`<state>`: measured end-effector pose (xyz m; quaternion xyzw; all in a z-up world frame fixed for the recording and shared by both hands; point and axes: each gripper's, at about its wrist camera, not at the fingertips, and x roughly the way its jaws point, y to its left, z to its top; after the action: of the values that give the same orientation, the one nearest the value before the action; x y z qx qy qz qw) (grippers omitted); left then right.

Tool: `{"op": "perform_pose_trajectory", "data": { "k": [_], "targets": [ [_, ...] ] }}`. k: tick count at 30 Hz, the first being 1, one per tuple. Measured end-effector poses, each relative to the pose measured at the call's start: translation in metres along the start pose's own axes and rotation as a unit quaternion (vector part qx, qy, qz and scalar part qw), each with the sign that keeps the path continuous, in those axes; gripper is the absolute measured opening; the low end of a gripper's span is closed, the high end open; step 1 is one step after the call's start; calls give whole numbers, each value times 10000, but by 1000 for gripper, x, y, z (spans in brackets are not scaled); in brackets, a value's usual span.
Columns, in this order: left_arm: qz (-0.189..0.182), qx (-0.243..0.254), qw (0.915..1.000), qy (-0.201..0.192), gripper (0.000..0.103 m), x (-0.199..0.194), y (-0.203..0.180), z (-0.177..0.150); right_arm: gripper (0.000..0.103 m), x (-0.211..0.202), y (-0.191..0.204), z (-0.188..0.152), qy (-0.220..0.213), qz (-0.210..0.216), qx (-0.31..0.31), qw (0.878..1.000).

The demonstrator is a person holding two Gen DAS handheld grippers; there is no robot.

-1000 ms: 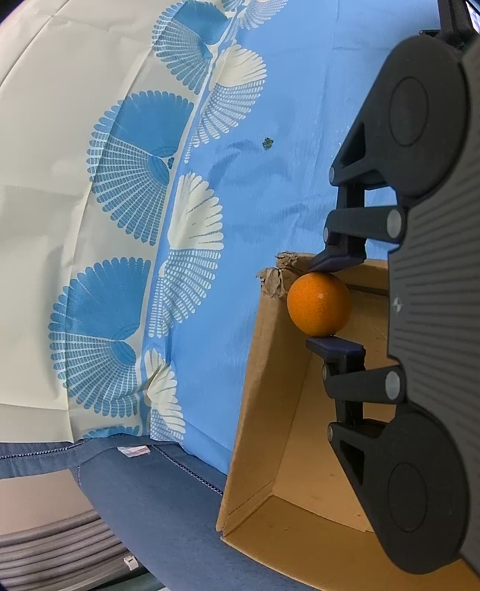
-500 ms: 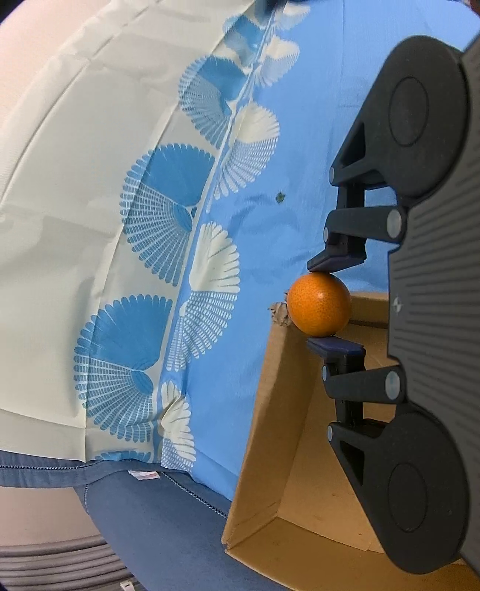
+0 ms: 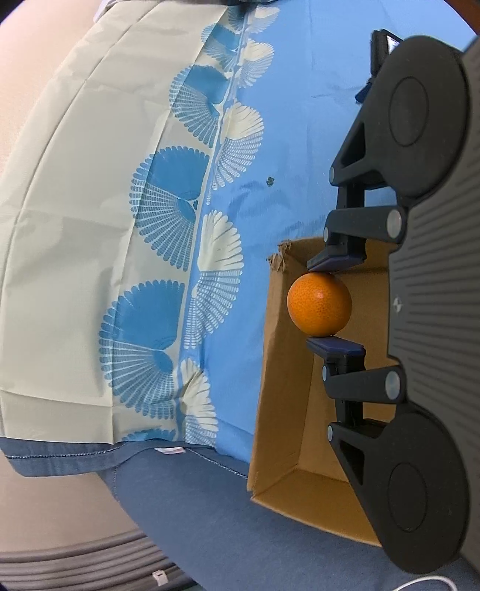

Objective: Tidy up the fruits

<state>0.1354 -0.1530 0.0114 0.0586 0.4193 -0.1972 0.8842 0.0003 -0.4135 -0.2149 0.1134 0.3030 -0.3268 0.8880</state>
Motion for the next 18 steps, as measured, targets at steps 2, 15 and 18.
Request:
{"op": "perform_pose_trajectory", "data": {
  "k": [2,15,18],
  "targets": [
    [-41,16,10000,-43,42,-2,5,-6,103,0,0,0,0,-1,0,10000],
    [-134,25,9999,15,42,-13,30,-36,103,-2,-2,4,160,37,-30,9999],
    [-169,55,9998,22,42,-17,31,-41,103,-26,-11,9,440,26,23,9990]
  ]
}}
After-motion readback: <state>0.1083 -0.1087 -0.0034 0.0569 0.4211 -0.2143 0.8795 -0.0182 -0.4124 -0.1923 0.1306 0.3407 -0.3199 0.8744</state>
